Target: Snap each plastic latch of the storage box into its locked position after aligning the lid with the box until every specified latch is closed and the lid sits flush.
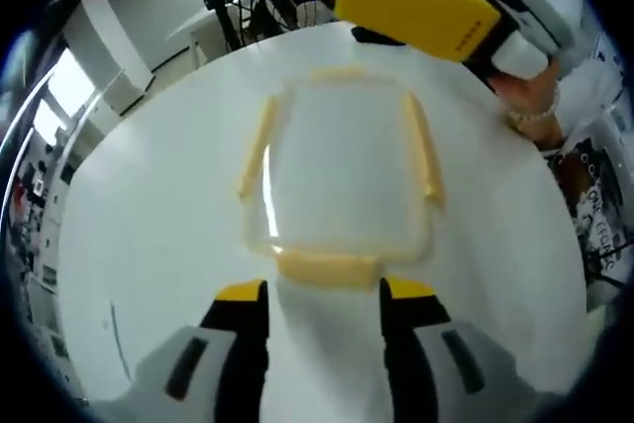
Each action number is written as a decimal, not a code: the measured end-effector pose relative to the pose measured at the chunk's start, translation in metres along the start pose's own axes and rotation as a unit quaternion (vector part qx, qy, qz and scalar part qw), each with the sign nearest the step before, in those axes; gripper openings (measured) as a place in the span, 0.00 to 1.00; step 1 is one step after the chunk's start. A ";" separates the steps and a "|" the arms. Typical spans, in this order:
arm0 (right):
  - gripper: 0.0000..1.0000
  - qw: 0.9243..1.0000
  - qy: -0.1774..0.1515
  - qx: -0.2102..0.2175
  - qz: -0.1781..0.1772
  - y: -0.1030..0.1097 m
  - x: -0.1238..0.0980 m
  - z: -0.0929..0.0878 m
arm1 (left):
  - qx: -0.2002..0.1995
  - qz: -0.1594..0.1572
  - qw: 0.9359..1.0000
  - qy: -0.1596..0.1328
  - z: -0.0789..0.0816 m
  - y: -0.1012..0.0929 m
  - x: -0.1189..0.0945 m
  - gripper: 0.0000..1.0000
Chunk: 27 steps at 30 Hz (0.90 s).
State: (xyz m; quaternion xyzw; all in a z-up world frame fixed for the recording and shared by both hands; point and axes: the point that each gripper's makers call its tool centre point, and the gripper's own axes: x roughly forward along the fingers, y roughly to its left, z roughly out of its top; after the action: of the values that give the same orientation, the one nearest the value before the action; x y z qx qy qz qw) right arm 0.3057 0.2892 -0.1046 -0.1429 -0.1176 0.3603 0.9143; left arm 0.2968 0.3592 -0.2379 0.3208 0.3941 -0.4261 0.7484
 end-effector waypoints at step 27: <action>0.30 1.000 0.011 0.002 0.006 0.003 0.005 -0.010 | 0.016 -0.071 0.997 0.006 0.011 -0.017 0.023 0.40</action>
State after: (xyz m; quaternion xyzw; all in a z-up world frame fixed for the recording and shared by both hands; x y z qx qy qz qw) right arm 0.3104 0.2926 -0.1139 -0.1454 -0.1059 0.3646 0.9136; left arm 0.2924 0.3341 -0.2547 0.3065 0.4137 -0.4828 0.7084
